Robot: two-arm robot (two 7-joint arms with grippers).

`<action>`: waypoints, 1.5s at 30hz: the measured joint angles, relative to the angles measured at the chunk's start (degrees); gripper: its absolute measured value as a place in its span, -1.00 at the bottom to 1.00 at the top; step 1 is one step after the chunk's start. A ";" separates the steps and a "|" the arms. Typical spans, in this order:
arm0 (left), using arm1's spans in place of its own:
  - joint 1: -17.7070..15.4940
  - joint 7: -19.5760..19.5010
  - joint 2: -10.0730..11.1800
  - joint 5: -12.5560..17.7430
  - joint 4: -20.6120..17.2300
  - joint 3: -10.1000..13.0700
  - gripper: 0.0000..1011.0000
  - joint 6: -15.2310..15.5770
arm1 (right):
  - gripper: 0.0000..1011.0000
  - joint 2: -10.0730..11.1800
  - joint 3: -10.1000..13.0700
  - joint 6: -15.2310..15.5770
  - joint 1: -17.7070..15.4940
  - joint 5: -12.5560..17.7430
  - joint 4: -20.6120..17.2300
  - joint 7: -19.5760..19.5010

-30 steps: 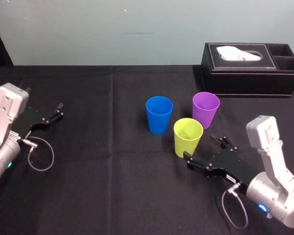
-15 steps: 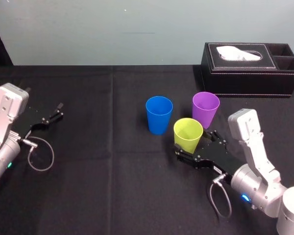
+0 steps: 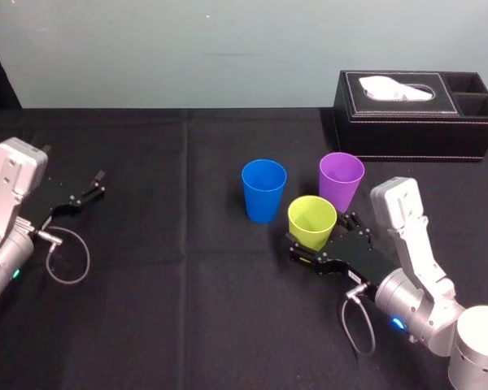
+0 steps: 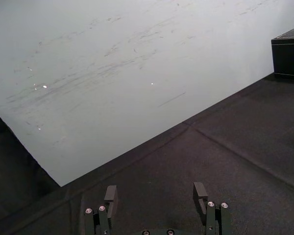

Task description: Stack the three plastic cups sequentially using one hand.

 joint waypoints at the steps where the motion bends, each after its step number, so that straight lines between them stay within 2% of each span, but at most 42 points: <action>1: 0.00 0.00 0.00 0.00 0.00 0.00 1.00 0.00 | 0.98 0.02 0.00 -0.01 -0.01 0.01 0.00 0.00; 6: 0.00 0.00 0.00 0.00 0.00 0.00 1.00 0.00 | 0.98 0.08 -0.01 -0.04 -0.02 0.05 -0.02 0.01; 17: 0.00 0.00 0.00 0.00 0.00 0.00 1.00 0.00 | 0.50 0.17 -0.06 -0.10 -0.02 0.20 -0.06 0.04; 23: 0.00 0.00 0.00 0.00 0.00 0.00 1.00 0.00 | 0.44 0.23 -0.01 -0.14 -0.11 0.26 -0.27 0.15; 28: 0.00 0.00 0.00 0.00 0.00 0.00 1.00 0.00 | 0.44 0.91 1.14 0.21 -1.02 0.76 -3.44 2.11; 35: 0.00 0.00 0.00 0.00 0.00 0.00 1.00 0.00 | 0.44 1.05 3.72 4.11 -0.87 2.25 -9.99 4.11; 37: 0.00 0.00 0.00 0.00 0.00 0.00 1.00 0.00 | 0.44 0.95 3.97 5.05 -0.29 2.50 -10.83 4.59; 41: 0.00 0.00 0.00 0.00 0.00 0.00 1.00 0.00 | 0.44 0.68 3.78 7.04 1.69 2.60 -11.55 5.45; 43: 0.00 0.00 0.00 0.00 0.00 0.00 1.00 0.00 | 0.44 0.06 2.74 9.04 4.83 2.13 -11.15 6.17; 45: 0.00 0.00 0.00 0.00 0.00 0.00 1.00 0.00 | 0.44 -0.31 2.20 9.64 6.14 1.72 -10.52 6.27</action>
